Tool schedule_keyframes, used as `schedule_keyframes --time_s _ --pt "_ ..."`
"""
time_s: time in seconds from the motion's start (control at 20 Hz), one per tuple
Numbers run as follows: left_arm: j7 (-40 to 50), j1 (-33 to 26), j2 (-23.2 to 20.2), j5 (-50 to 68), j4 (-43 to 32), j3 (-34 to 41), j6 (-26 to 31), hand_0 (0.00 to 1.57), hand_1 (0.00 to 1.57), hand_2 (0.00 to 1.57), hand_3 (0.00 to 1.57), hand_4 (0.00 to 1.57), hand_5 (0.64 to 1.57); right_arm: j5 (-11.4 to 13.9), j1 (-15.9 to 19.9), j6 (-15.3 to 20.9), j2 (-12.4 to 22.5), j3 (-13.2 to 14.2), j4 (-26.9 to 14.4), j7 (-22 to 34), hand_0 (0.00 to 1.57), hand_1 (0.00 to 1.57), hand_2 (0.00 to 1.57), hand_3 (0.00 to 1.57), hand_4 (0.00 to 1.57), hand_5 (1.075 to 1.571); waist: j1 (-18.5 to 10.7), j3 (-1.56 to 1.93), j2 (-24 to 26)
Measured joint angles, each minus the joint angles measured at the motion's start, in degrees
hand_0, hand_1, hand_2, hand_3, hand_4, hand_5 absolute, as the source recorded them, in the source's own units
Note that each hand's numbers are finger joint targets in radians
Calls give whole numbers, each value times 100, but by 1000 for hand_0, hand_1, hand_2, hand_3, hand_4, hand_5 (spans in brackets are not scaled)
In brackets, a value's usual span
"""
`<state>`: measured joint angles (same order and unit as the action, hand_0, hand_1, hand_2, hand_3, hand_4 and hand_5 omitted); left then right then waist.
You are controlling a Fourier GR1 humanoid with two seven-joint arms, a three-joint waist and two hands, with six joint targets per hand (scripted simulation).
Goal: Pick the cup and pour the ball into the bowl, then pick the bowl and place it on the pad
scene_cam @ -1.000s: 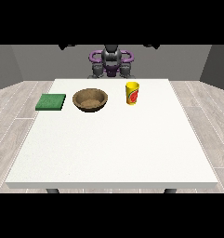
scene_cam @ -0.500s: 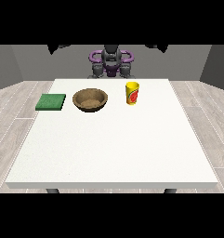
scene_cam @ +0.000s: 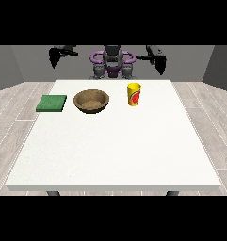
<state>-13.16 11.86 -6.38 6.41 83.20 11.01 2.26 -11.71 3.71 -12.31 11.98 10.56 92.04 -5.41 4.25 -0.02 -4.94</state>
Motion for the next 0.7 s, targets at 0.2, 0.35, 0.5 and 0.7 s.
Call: schedule_keyframes --time_s 0.2,0.35,0.5,0.7 --pt "-823 2 253 -254 -675 -78 -189 0 0 0 0 0 1520 36 39 -95 13 28 -103 -206 0 0 0 0 0 1571 91 1 -183" --pt "-1262 273 429 -427 -1202 -126 -438 0 0 0 0 0 1523 67 264 -89 51 61 -186 -262 0 0 0 0 0 1570 163 -1 -397" --pt "-1694 525 495 -489 -1709 -97 -554 0 0 0 0 0 1519 26 396 -214 140 195 -449 -512 0 0 0 0 0 1570 199 0 -597" --pt "-2252 862 457 -493 -2543 66 -656 0 0 0 0 0 1518 5 437 -316 144 193 -511 -606 0 0 0 0 0 1570 307 -1 -740"
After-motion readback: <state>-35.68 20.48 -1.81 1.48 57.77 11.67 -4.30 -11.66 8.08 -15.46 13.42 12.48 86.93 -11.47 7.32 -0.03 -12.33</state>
